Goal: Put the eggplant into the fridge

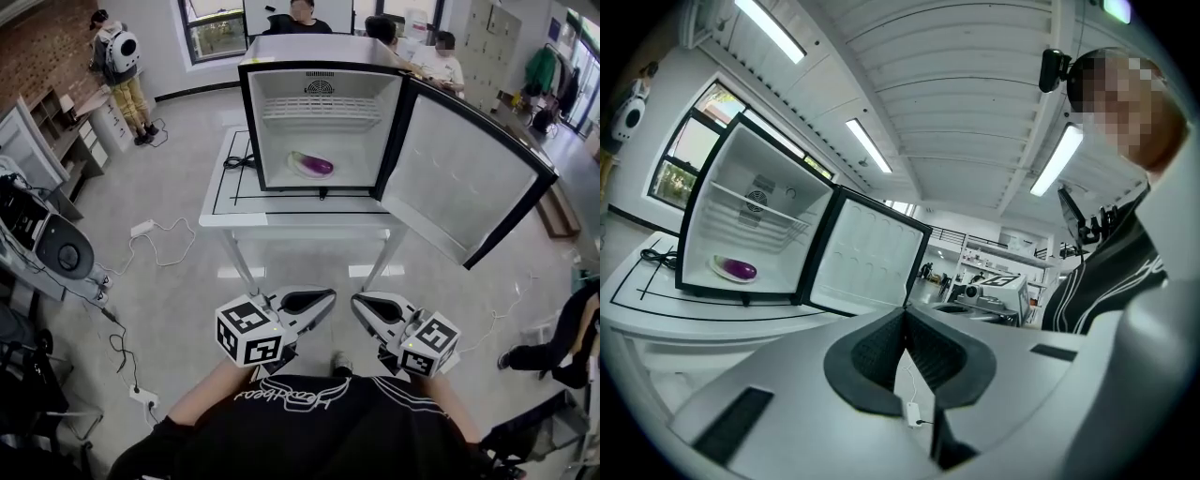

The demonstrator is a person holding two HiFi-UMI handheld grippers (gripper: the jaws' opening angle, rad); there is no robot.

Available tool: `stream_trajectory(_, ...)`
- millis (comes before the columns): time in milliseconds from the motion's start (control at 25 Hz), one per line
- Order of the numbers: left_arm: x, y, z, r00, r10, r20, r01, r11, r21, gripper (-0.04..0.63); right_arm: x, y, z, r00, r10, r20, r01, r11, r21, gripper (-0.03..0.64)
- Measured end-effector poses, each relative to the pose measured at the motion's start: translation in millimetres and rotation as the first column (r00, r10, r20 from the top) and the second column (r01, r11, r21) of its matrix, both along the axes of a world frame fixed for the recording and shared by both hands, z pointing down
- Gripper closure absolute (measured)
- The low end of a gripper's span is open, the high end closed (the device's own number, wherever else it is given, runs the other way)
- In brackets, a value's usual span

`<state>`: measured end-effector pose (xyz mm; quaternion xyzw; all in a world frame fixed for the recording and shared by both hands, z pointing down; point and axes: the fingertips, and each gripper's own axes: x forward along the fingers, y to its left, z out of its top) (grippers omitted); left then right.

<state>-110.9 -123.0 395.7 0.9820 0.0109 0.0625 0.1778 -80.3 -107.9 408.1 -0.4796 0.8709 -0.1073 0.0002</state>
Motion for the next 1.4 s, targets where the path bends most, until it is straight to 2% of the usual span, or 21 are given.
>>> stream_trajectory(560,-0.5,11.1,2.7,1.000,0.019,0.005,-0.019,1.000,-0.003,0.586,-4.1,11.1,4.0,1.000,0.002,-0.011,-0.002,1.000,0.008,0.611)
stream_trajectory(920,-0.3,6.6,7.6,1.000,0.006,0.005,-0.006,0.999,-0.040,0.586,-0.8,6.9,8.4,1.000,0.002,-0.002,-0.002,1.000,0.004,0.611)
stream_trajectory(1400,-7.8,1.4,9.8,1.000,-0.016,-0.003,0.016,0.999,-0.044,0.587,-5.8,3.4,14.2,1.000,-0.005,0.001,0.005,1.000,-0.001,0.611)
